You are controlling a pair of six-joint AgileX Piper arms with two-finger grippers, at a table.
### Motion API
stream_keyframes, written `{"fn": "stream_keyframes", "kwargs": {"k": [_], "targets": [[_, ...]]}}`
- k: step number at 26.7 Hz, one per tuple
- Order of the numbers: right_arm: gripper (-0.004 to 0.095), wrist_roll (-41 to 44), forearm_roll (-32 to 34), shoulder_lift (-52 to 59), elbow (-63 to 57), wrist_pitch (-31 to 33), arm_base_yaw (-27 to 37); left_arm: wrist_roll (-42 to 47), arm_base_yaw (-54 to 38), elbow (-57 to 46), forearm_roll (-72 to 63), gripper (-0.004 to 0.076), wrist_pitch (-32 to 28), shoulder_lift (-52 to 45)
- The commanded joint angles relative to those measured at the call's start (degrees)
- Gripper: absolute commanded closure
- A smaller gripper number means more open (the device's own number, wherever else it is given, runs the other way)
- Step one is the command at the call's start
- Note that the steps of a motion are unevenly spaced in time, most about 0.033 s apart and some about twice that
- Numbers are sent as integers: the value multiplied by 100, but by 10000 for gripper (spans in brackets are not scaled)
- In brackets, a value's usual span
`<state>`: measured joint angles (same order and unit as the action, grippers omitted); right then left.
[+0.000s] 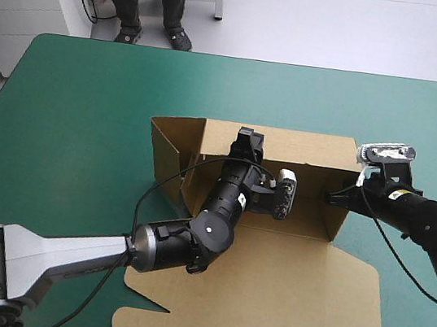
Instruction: Fold the box
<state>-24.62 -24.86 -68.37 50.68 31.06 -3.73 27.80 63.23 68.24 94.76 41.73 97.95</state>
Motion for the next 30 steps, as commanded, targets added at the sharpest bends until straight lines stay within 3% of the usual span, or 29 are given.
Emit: {"fn": "stream_keyframes", "kwargs": {"k": [1,8,11,13,16,22,30], "targets": [[903,-50,1,-13,187,40,-33,77,68,149,291,300,118,-235],[903,505,538,-773,1067,644,-33,77,655,149,291,386,415,-471],[903,575,629,-1083,1515,996,-33,99,1089,149,291,453,806,-836],[903,716,803,-1188,1800,1249,-33,99,1165,149,291,516,989,-1054],[903,868,943,-1387,2409,1905,-33,287,1061,149,25,737,1068,-1509],[903,1031,955,-2081,3600,3394,-33,348,92,149,-1569,710,1058,-2390],[903,1171,967,-3473,5009,4018,-60,321,-2107,149,-4279,710,397,-3361]]}}
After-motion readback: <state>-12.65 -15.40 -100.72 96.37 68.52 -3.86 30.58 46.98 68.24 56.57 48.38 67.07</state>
